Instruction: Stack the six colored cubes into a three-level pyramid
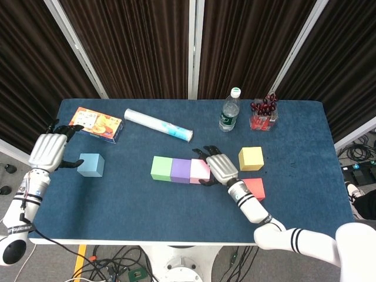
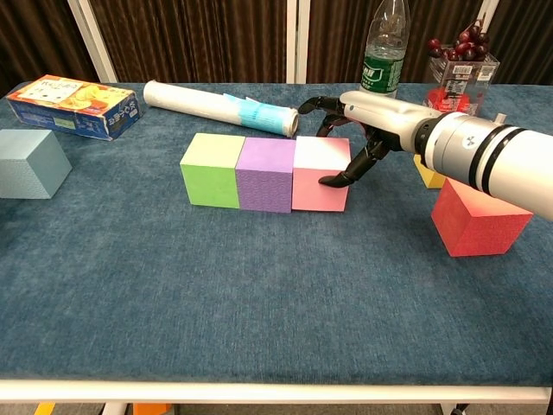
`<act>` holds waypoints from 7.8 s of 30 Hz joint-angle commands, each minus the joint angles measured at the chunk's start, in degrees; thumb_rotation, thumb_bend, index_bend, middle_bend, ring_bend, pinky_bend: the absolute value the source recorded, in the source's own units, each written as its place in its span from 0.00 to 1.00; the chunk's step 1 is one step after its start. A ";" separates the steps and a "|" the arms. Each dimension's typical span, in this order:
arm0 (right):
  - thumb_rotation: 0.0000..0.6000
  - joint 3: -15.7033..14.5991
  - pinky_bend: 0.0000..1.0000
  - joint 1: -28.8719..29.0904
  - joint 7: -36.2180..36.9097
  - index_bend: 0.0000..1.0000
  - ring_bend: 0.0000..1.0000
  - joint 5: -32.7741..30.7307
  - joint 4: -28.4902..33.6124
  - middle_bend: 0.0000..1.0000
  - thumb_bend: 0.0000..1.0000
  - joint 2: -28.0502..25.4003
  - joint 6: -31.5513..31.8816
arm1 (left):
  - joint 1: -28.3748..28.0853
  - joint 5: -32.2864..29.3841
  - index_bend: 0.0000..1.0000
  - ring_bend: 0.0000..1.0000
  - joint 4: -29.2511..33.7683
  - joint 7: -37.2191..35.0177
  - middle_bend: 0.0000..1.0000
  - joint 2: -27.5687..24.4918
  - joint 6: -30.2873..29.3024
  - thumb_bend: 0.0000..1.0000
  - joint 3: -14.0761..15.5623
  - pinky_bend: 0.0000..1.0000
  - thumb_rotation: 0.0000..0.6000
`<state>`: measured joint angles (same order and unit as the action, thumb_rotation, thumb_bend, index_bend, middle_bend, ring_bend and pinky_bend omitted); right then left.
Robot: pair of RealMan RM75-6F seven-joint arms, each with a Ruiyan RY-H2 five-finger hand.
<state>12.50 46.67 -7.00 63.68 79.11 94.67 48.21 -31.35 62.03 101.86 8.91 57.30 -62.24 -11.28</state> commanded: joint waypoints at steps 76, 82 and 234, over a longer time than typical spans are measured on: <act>1.00 -0.43 0.00 0.05 0.82 0.00 0.00 0.33 1.07 0.05 0.17 -1.42 -0.90 | 0.51 0.47 0.18 0.18 -0.19 -0.44 0.22 0.09 0.13 0.15 -0.25 0.04 1.00; 1.00 0.03 0.00 -3.31 0.95 0.00 0.00 2.31 9.51 0.02 0.17 -8.92 4.41 | 0.71 0.90 0.18 0.18 0.54 -0.16 0.22 -0.66 -0.35 0.15 -0.30 0.04 1.00; 1.00 2.88 0.00 16.72 -26.89 0.00 0.01 -35.40 23.27 0.08 0.07 -10.26 10.53 | 0.42 5.44 0.18 0.18 0.74 -3.08 0.22 -0.82 2.22 0.15 2.15 0.04 1.00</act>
<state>15.19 64.04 -35.11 27.14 101.52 85.25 59.19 -30.94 67.46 102.59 5.84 56.48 -60.01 -9.14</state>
